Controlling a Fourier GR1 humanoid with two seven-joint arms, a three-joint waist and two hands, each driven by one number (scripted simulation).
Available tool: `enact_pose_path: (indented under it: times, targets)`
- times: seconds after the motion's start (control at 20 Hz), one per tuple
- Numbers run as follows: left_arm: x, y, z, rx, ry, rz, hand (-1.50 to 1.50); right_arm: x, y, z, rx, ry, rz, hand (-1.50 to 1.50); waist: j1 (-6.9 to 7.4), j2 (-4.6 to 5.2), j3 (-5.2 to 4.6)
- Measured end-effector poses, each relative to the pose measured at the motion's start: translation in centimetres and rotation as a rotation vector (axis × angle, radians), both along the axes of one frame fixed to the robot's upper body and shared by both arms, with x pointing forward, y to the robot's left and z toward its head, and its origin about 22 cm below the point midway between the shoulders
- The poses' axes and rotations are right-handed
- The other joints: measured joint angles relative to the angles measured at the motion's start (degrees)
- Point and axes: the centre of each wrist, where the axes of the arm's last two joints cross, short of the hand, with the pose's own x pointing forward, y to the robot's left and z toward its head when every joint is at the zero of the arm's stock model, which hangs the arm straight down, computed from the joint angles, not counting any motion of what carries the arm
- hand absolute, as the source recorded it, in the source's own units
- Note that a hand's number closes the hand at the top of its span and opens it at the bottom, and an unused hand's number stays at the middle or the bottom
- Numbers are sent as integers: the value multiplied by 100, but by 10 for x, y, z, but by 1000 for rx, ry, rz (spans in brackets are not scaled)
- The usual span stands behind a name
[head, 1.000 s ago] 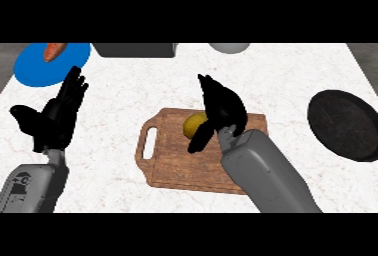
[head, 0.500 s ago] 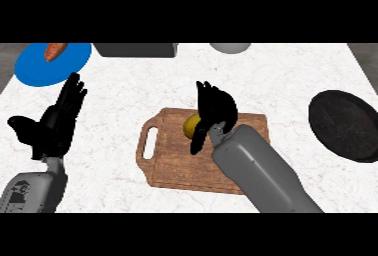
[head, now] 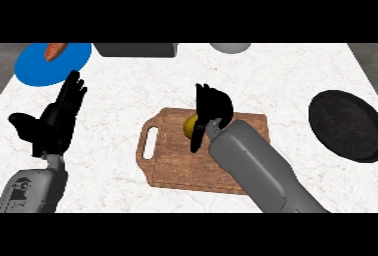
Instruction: Pick the lemon from the cutting board and place it in the pan
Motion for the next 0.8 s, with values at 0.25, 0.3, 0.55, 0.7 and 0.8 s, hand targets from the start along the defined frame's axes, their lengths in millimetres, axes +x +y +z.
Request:
enact_pose_path:
  times: [0.25, 0.3, 0.55, 0.7, 0.8]
  targets:
    - [0, -5, -2, -2, 2, 0, 0, 2, -2, -15, -36, 45, 4, -150, -6, -2, 0]
    - [1, -7, -3, -2, 3, -1, 0, 2, 1, -16, -41, 53, 7, -150, 1, 0, 1]
    - [0, -5, -5, 3, 0, -4, 0, 2, 0, -31, -36, 89, 1, -150, 5, 0, 1]
    - [3, -4, 0, 1, -1, -9, 0, 9, -4, -42, -31, 110, 14, 150, 26, 7, 1]
    - [6, -2, 1, -3, 1, -6, 0, 10, -5, -44, -16, 106, 58, 150, 22, 7, 1]
